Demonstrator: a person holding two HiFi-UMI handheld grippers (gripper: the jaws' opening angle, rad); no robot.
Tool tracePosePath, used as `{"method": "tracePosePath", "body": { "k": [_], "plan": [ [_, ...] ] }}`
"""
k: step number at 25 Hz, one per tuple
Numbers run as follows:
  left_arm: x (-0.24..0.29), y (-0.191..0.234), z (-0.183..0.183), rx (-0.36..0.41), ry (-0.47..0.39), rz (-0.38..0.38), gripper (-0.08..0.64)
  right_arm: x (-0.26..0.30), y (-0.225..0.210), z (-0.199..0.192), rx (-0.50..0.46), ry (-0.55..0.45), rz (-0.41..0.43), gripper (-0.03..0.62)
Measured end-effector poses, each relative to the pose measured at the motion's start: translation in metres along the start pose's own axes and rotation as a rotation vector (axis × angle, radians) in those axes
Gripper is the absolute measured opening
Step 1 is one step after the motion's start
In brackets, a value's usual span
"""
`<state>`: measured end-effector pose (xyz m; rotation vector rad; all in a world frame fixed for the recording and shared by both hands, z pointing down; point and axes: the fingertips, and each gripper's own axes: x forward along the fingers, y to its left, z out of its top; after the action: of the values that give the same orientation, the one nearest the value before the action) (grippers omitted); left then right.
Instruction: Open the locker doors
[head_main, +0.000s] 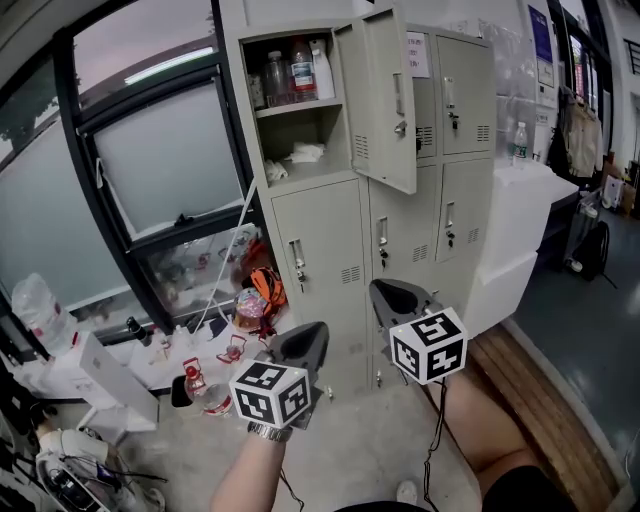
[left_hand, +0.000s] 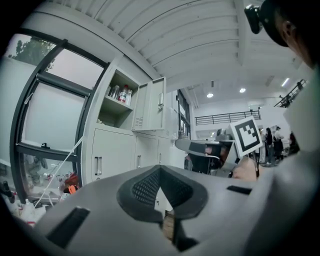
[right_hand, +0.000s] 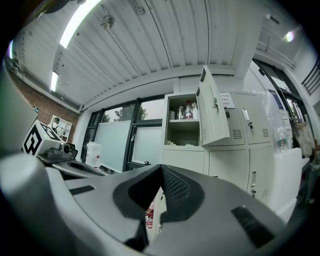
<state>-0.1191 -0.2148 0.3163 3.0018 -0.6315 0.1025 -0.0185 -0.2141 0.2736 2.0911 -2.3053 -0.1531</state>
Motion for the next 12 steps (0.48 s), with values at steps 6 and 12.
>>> {"method": "tracePosePath", "body": {
  "k": [6, 12],
  "plan": [
    [-0.011, 0.004, -0.004, -0.004, 0.009, -0.02, -0.002, 0.0, 0.018, -0.006, 0.009, 0.014, -0.002, 0.0],
    [-0.018, 0.005, -0.005, 0.002, 0.009, -0.034, -0.002, -0.001, 0.028, -0.008, 0.012, 0.018, -0.008, 0.0]
  ]
}}
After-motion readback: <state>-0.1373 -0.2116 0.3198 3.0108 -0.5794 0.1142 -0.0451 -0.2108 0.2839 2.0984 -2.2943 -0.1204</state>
